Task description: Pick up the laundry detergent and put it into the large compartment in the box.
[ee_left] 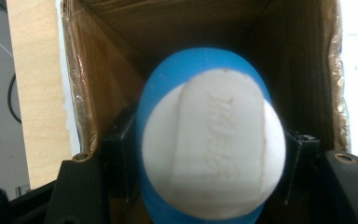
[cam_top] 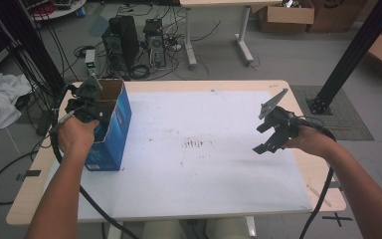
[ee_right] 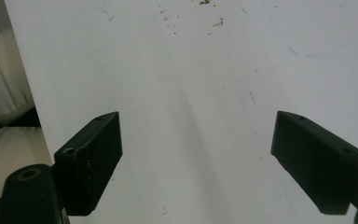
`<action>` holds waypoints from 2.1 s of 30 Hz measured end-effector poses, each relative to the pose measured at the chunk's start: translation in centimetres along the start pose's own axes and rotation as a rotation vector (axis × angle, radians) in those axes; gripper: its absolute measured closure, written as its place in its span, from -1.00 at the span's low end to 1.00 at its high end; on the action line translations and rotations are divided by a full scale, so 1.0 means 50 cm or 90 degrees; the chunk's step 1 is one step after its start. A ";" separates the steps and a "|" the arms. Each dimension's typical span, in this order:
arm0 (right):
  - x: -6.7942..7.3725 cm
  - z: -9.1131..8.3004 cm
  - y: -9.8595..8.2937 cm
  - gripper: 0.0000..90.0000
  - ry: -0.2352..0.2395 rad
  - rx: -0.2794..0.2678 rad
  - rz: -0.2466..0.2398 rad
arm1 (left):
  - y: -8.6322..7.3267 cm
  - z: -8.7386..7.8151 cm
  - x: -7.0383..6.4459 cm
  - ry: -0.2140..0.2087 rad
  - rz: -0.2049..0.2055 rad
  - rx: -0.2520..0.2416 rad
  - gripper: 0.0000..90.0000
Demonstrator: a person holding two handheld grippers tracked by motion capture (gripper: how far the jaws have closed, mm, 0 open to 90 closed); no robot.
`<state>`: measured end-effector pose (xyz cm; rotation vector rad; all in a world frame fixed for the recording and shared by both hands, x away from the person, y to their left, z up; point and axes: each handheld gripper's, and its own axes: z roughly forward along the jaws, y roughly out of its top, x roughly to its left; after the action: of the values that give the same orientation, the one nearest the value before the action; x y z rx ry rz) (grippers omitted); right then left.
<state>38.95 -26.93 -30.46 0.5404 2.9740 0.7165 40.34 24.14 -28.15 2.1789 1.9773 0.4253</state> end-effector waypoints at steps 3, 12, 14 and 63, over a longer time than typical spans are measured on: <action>0.001 0.000 0.000 -0.64 0.000 0.000 0.000 | -0.001 0.000 0.000 0.002 0.001 0.000 -0.17; 0.003 0.002 0.001 -0.64 0.002 0.004 -0.001 | -0.003 -0.004 0.003 0.007 0.001 -0.007 -0.17; 0.003 0.003 0.001 -0.64 0.002 0.004 -0.001 | -0.003 -0.005 0.004 0.007 0.001 -0.008 -0.17; 0.016 -0.012 0.005 -0.64 -0.003 0.000 -0.005 | 0.027 -0.147 -0.021 -0.017 0.021 -0.084 -0.35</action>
<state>38.18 -26.73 -29.76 0.5285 2.9696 0.7140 39.20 22.48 -20.87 2.1273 1.8459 0.5144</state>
